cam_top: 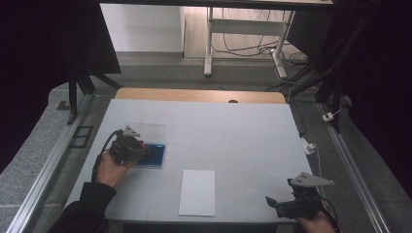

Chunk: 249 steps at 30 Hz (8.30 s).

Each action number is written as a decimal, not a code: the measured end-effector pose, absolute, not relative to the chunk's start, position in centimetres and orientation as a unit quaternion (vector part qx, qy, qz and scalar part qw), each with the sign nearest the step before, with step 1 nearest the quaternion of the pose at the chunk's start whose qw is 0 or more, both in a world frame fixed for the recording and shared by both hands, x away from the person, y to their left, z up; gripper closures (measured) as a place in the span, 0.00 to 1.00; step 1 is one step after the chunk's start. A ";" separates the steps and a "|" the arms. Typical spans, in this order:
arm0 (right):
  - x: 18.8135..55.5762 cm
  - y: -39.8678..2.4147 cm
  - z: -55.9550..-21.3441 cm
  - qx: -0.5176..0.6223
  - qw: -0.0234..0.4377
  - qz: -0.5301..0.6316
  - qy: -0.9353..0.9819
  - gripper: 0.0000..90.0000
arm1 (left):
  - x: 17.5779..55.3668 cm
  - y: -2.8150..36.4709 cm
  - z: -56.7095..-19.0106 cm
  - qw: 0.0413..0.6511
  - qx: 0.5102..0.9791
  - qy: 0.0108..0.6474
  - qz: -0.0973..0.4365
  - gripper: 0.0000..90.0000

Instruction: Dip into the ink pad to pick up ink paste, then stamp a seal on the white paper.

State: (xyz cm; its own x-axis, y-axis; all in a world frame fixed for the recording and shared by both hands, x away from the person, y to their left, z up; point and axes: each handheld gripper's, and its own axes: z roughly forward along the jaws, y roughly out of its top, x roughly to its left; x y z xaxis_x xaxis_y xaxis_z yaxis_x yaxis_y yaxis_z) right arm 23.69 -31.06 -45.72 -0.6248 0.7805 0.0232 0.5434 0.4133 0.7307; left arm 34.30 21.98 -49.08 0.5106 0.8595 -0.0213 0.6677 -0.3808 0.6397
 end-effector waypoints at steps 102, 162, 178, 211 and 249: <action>23.6 -31.0 -45.7 0.396 0.162 0.364 0.827 0.00 | 34.0 23.2 -50.3 0.297 0.815 0.471 0.160 0.65; 23.6 -30.9 -45.7 0.394 0.161 0.362 0.829 0.00 | 33.9 23.2 -50.3 0.300 0.810 0.479 0.156 0.65; 23.7 -31.0 -45.7 0.397 0.158 0.365 0.828 0.00 | 33.1 23.1 -49.3 0.318 0.808 0.469 0.162 0.64; 23.7 -31.1 -45.8 0.394 0.152 0.367 0.829 0.00 | 29.9 20.3 -46.3 0.378 0.812 0.422 0.140 0.64; 23.7 -31.0 -45.8 0.393 0.152 0.363 0.831 0.00 | 28.1 13.6 -44.7 0.401 0.848 0.331 0.101 0.65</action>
